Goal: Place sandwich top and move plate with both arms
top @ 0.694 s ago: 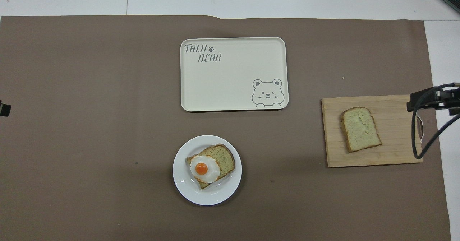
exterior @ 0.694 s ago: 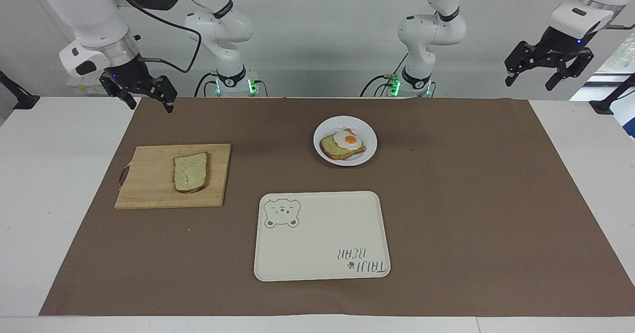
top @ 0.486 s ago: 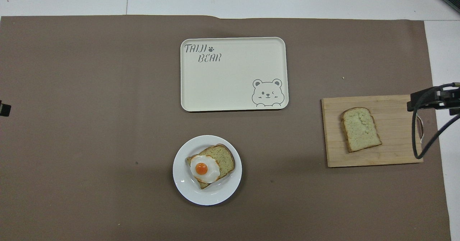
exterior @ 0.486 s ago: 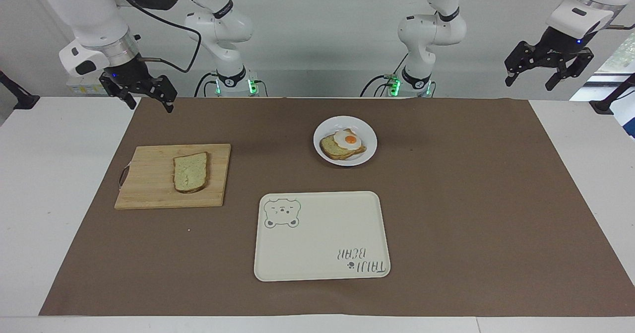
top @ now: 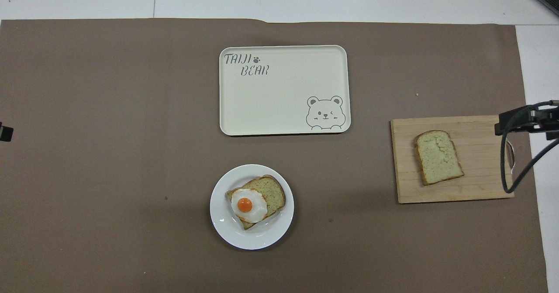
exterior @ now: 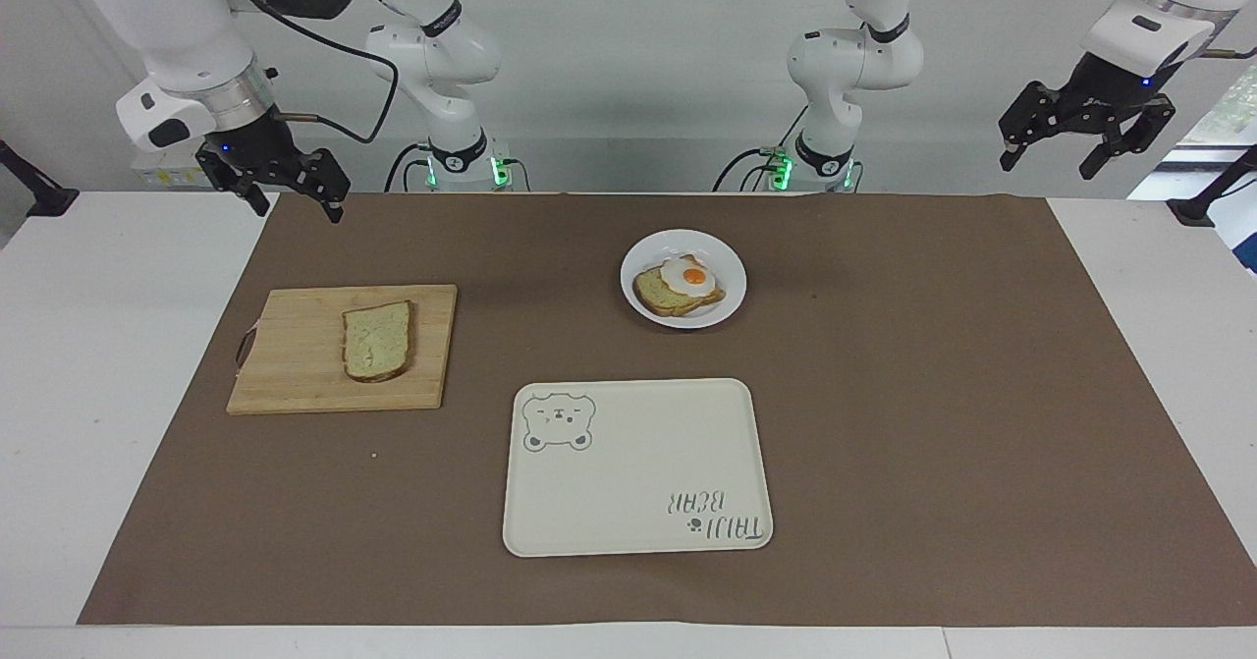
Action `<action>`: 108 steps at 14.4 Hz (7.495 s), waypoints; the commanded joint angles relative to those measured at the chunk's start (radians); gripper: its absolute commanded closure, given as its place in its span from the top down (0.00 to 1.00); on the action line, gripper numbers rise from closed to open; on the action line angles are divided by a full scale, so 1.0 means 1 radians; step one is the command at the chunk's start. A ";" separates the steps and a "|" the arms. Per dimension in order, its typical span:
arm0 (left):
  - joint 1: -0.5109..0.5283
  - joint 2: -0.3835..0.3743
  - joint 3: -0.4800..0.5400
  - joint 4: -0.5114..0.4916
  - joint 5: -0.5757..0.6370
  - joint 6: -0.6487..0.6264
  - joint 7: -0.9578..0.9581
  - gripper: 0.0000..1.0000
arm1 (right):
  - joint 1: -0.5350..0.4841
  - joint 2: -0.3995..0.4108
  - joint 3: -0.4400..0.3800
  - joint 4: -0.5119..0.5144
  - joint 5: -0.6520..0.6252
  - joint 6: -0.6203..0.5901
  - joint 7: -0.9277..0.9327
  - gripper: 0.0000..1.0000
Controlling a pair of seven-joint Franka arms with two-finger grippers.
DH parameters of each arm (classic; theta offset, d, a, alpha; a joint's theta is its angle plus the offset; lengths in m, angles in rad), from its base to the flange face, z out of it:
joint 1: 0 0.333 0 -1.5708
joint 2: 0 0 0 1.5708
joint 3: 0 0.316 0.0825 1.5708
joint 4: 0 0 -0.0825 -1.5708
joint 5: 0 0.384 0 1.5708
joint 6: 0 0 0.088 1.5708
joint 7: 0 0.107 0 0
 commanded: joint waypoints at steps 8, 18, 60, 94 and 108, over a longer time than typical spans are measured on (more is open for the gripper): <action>0.011 -0.010 -0.005 -0.002 -0.011 -0.014 -0.005 1.00 | -0.008 -0.013 0.001 -0.001 0.011 -0.014 -0.028 1.00; 0.011 -0.010 -0.005 -0.002 -0.011 -0.014 -0.005 1.00 | -0.008 -0.053 -0.001 -0.067 0.011 0.007 -0.048 1.00; 0.011 -0.010 -0.005 -0.002 -0.011 -0.014 -0.005 1.00 | -0.146 0.099 0.001 -0.610 0.020 0.714 -0.448 0.72; 0.002 -0.010 -0.005 -0.002 -0.011 -0.022 -0.005 1.00 | -0.166 0.136 0.002 -0.303 0.293 0.359 -0.465 0.00; 0.004 -0.010 -0.006 -0.002 -0.011 -0.020 -0.007 1.00 | -0.120 0.098 0.016 -0.329 0.508 0.294 -0.497 0.00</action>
